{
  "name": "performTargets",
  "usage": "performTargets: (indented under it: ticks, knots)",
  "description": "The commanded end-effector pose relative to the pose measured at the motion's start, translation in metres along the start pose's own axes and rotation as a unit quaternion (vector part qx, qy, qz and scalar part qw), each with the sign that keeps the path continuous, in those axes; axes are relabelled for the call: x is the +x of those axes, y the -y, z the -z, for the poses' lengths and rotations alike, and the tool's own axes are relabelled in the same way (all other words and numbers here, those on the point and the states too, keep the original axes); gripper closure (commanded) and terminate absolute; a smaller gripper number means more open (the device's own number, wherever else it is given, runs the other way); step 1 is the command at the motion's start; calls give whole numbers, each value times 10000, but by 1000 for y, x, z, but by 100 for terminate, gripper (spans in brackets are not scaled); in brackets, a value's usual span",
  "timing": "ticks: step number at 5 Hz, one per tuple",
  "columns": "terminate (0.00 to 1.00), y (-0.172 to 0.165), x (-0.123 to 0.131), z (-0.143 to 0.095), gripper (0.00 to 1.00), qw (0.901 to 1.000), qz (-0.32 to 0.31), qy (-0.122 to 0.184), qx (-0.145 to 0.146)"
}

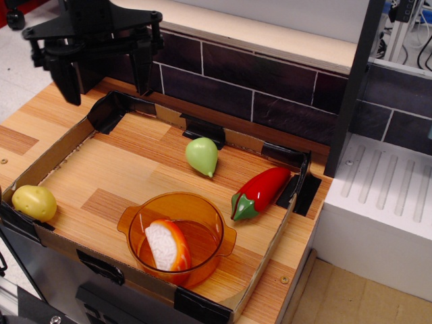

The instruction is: Take sushi out of pot

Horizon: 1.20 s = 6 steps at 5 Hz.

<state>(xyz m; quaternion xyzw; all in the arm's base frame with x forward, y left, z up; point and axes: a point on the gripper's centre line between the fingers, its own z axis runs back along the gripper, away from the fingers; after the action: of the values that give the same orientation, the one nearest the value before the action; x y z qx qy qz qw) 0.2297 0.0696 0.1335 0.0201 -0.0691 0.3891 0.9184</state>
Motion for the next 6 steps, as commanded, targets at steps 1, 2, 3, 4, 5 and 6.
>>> performTargets:
  ticks: [1, 2, 3, 4, 5, 6]
  knots:
    - [0, 2, -55, 0, 0, 9965, -802, -86, 226]
    - [0, 9, -73, 23, 0, 9976, -678, 19, 146]
    - [0, 14, -78, 39, 0, 9979, -645, -39, 10]
    - [0, 23, -81, 46, 0, 9983, -542, -61, -192]
    - [0, 31, -79, 53, 0, 9977, -638, -145, -198]
    - [0, 35, -84, 60, 0, 9979, -612, -135, -182]
